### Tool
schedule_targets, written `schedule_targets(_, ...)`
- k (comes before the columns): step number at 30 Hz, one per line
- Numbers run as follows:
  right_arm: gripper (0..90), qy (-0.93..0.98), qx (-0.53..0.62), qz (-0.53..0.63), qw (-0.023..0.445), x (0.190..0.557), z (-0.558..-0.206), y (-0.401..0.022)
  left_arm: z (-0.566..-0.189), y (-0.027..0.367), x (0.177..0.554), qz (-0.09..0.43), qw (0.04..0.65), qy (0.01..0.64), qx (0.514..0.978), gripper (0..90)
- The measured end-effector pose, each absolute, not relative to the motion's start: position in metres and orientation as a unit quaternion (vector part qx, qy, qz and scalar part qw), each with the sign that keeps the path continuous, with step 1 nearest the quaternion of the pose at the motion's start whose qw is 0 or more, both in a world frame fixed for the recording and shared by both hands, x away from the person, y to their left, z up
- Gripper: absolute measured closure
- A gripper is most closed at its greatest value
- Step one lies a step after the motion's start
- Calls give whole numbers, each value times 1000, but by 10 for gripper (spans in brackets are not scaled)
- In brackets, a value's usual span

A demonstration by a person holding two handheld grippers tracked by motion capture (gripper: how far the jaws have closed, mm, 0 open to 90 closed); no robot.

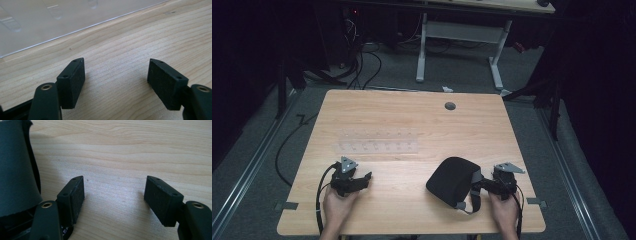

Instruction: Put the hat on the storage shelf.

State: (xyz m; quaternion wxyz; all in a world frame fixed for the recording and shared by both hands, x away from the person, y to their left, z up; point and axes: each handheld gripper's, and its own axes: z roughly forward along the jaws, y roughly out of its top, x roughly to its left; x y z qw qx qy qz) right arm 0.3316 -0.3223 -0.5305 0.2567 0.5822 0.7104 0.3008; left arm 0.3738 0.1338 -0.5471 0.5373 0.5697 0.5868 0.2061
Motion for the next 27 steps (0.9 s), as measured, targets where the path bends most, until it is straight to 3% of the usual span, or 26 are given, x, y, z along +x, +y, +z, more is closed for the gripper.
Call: schedule_targets(27, 314, 708, 586, 298, 258, 333, -530, -322, -547, 133, 373, 208, 536, 589, 568, 303)
